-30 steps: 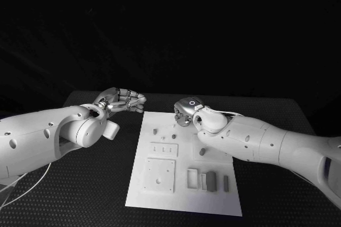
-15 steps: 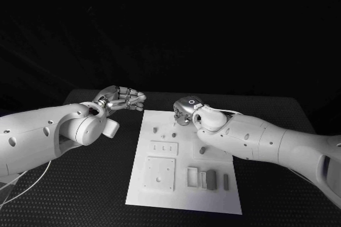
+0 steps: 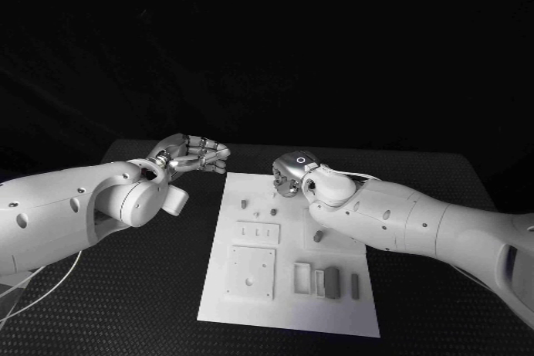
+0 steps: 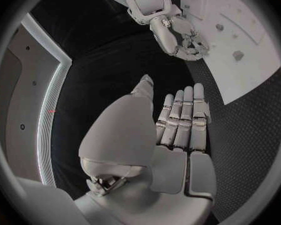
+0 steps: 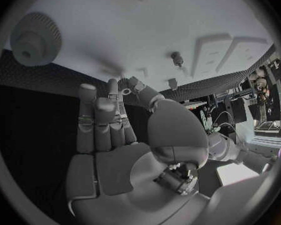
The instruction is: Assemble the parts on the task board
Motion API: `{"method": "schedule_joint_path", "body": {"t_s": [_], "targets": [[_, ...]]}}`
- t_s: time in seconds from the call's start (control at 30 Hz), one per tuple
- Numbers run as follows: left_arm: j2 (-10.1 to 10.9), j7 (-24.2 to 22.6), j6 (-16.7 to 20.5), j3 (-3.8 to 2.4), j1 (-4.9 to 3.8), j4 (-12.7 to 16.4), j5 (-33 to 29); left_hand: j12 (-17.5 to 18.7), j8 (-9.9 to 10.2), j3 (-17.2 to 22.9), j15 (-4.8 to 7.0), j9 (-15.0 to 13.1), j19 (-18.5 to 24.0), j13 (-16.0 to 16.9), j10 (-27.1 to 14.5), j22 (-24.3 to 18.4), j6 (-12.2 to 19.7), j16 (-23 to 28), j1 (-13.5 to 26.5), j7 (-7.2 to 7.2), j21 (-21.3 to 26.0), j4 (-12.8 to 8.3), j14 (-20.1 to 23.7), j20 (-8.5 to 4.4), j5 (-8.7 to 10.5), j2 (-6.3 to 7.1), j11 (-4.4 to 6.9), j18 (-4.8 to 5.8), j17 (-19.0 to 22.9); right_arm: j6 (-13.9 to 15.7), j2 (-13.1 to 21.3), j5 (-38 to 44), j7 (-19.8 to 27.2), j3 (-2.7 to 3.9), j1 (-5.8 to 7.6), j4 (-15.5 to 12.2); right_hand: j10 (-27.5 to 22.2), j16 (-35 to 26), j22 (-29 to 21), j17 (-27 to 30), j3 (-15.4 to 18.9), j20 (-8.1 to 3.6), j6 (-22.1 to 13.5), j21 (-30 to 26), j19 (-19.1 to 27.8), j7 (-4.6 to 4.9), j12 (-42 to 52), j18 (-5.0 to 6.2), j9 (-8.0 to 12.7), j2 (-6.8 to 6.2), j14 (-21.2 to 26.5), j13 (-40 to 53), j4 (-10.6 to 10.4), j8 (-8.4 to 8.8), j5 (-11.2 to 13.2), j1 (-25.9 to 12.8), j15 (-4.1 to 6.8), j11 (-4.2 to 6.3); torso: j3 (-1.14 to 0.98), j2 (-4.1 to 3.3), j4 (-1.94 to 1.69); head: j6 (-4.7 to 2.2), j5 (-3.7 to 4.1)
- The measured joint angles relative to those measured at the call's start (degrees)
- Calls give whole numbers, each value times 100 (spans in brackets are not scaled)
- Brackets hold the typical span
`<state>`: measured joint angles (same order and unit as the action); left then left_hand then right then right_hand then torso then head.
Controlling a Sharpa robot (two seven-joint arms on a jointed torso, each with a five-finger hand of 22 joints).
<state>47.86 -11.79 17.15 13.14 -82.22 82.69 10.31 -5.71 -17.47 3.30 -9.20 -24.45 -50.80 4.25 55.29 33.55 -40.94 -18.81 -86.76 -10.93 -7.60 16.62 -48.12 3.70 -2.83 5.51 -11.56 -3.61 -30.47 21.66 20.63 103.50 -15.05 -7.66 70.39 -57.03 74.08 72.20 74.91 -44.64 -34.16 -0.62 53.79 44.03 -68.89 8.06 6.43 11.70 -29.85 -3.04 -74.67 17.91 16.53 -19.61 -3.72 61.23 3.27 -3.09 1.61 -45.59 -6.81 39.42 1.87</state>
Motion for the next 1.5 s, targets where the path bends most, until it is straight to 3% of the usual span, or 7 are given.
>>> {"method": "schedule_joint_path", "body": {"t_s": [0.13, 0.33, 0.63, 1.1, 1.3, 1.43, 1.5], "targets": [[-7, 0, 5, 0, -8, 0, 0, 0, 0, 0, 0, 0, 0, 0, 0, 0, 0, 0, 0, 0, 0, 0, 0, 0, 0, 0, 0, 2, 0, -22, -24, -20, 26, -2, -4, 20, -214, -15, 0, 50, -17, -20, -177, 0, 24, 76, -151, -2, 33, -136, 19, -26, 16, 138, -1, 78, -52, -71, 1, -3, 0, 1, 6], [-6, 0, 6, 0, -14, -9, 0, 0, 0, 0, 0, 6, -11, 0, 0, 0, 0, 0, 0, 0, 0, 0, 0, 11, 0, 0, 0, 6, 1, -60, -30, -63, 61, -6, -9, 35, -356, -15, 0, 86, -17, -12, -319, 0, 56, 155, -223, -27, 78, -190, -1, -79, 16, 211, -1, 132, -115, -173, 1, -4, -5, 13, -7], [-5, -1, 6, 0, -17, -10, 0, 0, 0, 0, 0, 6, -20, 1, 0, 1, 0, 0, 0, 0, 0, 0, 0, 20, 0, 0, 0, 6, -4, -56, -25, -133, 86, -7, -12, 40, -511, 11, 0, 127, -17, 2, -460, 0, 84, 234, -245, -36, 144, -270, 39, -171, 16, 331, -1, 123, -196, -184, -2, -4, 2, 19, -27], [1, 0, 6, 0, -19, -22, 0, 0, 0, 0, 0, 5, -20, 1, 0, 1, 0, 22, 0, 0, 0, 0, 0, 20, 0, 0, 0, 10, -8, -21, 17, -202, 90, -7, -12, 29, -552, 10, 0, 135, -33, -1, -473, 0, 80, 228, -245, -64, 157, -270, 40, -192, -1, 331, -1, 123, -197, -185, -5, -8, 4, 13, -21], [10, 0, 6, 2, -19, -42, 0, 0, 0, 0, 0, 10, -20, 1, 0, 1, 0, 22, 0, 0, 0, 0, 0, 20, 0, 0, 0, 14, -9, 77, 249, -233, 94, -3, -13, -209, -560, 34, 0, 141, -33, -2, -473, 0, 79, 227, -245, -66, 163, -293, 41, -197, -1, 353, -1, 100, -197, -193, -5, -8, 6, -4, -27], [69, -1, 6, 2, -20, -75, 0, 0, 0, 16, 0, 10, -20, 1, 0, 2, 0, 22, 0, 0, 0, 16, 0, 20, 0, 0, 0, 18, -13, 168, 550, -278, 107, 194, -3, -576, -561, 34, 0, 141, -33, -2, -471, 0, 78, 226, -245, -66, 170, -318, 20, -205, -1, 353, -1, 88, -218, -194, -9, -5, 23, -44, -30], [80, -3, 7, 2, -21, -89, 0, 0, 0, 16, -2, 10, -20, 1, 0, 2, 0, 22, 0, 0, 0, 16, -2, 20, 0, 0, 0, 20, -15, 204, 670, -301, 114, 249, 48, -740, -561, 68, 0, 141, -33, -3, -471, 0, 78, 225, -245, -66, 170, -338, 20, -206, -1, 353, -1, 100, -218, -194, -12, -5, 31, -62, -32]]}}
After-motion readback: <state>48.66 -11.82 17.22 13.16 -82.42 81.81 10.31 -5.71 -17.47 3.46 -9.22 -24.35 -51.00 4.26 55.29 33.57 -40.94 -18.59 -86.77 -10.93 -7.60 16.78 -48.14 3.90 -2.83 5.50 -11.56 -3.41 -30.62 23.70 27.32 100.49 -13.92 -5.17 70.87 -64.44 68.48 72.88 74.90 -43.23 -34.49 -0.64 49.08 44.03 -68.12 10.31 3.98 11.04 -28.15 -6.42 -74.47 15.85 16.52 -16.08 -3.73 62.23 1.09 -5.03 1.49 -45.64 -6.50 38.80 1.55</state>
